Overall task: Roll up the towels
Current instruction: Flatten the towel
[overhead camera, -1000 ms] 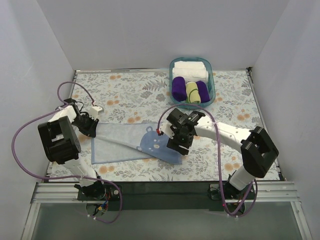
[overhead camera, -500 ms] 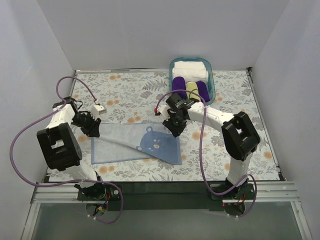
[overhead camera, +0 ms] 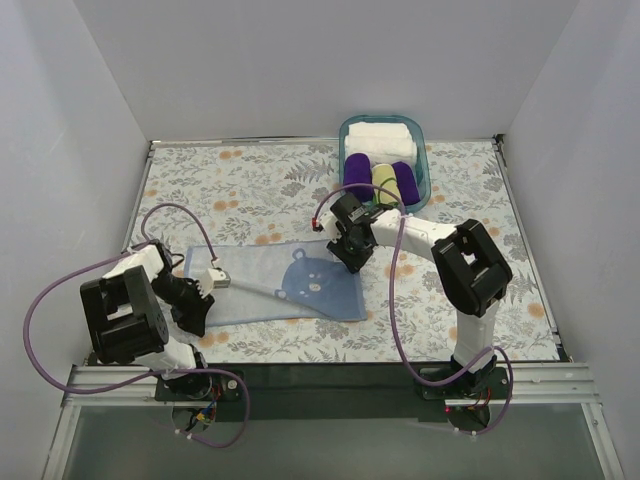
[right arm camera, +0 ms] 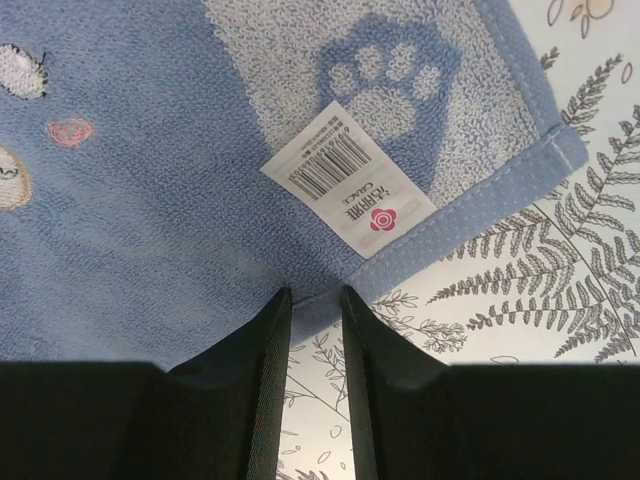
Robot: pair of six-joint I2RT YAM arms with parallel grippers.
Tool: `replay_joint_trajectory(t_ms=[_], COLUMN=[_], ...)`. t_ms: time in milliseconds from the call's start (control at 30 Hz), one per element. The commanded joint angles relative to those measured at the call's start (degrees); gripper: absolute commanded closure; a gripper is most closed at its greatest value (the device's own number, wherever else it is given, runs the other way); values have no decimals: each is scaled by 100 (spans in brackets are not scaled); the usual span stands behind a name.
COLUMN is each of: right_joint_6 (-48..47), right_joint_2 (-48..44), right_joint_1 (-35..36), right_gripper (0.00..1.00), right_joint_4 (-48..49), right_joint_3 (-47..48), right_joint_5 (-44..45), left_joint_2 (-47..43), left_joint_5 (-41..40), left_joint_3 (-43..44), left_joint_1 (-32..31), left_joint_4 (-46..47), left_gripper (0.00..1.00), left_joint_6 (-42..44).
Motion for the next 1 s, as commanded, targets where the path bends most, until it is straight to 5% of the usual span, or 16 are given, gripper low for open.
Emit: replay_joint_trajectory(t_ms=[0,233,533,767,967], right_joint_6=[68,7,50,103,-11], right_joint_2=[170,-138,-139,-174,81], right_joint_1=[-151,-142,-160,-186,-309], right_gripper=[71,69,71,69,69], right_joint_4=[159,-51,-52,63,150], right_joint_3=[-295,-427,-647,-648,-376], right_joint_5=[322,22,408,636,1006], left_joint_2=[35,317,335,264,660], left_joint_5=[-822,-1289,310,233,-839], left_joint_3=[-291,119,1281,807,279], left_joint_1=[-6,55,-32,-191,-217], left_joint_4=[646,490,-987,119,1218], left_gripper=[75,78,76,75,76], left_joint_6=[66,82,487,-110,-540])
